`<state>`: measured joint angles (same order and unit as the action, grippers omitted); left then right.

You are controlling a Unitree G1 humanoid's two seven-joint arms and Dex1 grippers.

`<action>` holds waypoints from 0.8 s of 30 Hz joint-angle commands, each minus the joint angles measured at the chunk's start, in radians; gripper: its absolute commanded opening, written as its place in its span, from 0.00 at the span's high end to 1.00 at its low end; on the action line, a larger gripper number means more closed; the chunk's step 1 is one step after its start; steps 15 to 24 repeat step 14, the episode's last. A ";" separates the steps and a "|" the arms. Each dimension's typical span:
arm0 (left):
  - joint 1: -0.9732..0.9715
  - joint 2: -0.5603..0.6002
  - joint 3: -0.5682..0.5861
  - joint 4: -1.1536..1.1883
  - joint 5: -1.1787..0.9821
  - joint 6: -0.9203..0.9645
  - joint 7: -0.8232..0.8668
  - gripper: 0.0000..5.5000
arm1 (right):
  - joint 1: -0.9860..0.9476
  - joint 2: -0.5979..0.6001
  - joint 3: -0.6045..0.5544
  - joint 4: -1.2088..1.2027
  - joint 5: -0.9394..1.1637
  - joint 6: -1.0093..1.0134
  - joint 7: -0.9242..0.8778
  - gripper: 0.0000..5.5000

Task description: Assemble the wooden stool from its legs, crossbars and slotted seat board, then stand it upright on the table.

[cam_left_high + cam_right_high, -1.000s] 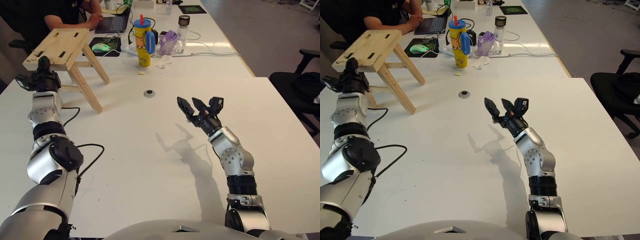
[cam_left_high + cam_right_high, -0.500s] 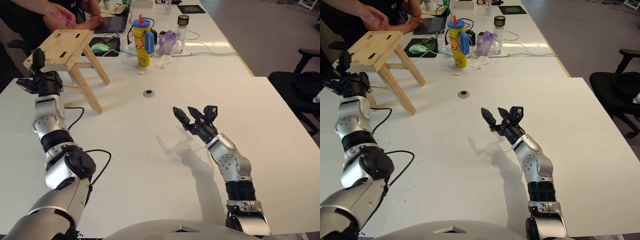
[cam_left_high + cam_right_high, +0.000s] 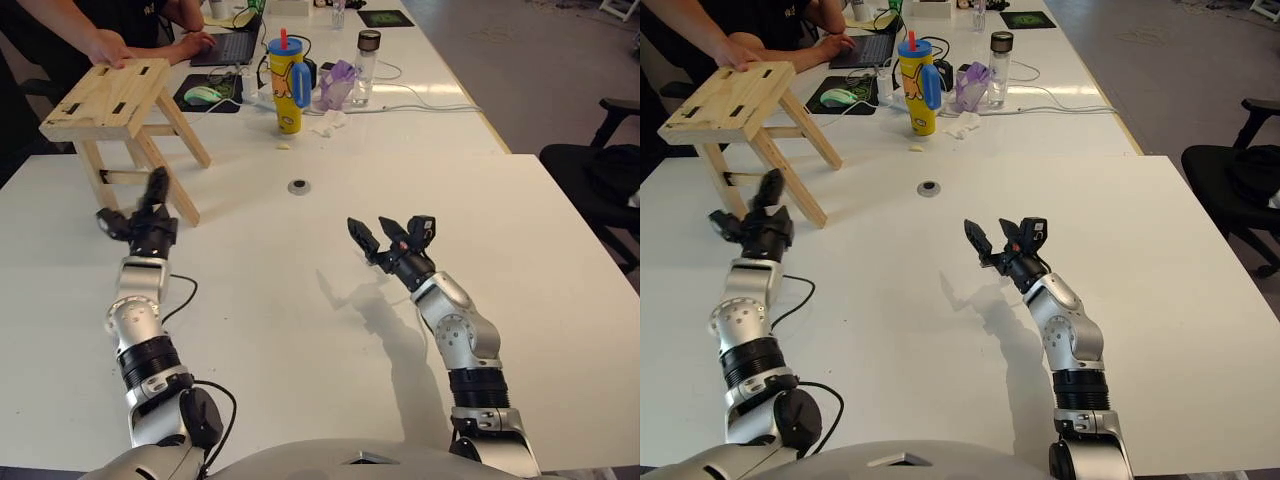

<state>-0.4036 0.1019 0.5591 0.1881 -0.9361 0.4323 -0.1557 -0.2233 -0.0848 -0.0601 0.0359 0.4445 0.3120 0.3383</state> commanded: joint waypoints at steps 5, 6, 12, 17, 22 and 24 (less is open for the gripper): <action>-0.114 0.096 -0.280 0.031 0.340 -0.091 -0.085 0.02 | -0.079 0.061 0.050 0.003 -0.240 -0.108 -0.245 0.09; -0.125 0.098 -0.305 0.047 0.392 -0.128 -0.082 0.02 | -0.085 0.067 0.048 0.013 -0.257 -0.135 -0.260 0.09; -0.157 0.085 -0.366 0.134 0.595 -0.331 -0.033 0.02 | -0.142 0.074 0.018 0.060 -0.268 -0.234 -0.257 0.09; -0.156 0.072 -0.366 0.157 0.627 -0.396 -0.018 0.02 | -0.171 0.061 0.005 0.094 -0.255 -0.243 -0.232 0.09; -0.156 0.072 -0.366 0.157 0.627 -0.396 -0.018 0.02 | -0.171 0.061 0.005 0.094 -0.255 -0.243 -0.232 0.09; -0.156 0.072 -0.366 0.157 0.627 -0.396 -0.018 0.02 | -0.171 0.061 0.005 0.094 -0.255 -0.243 -0.232 0.09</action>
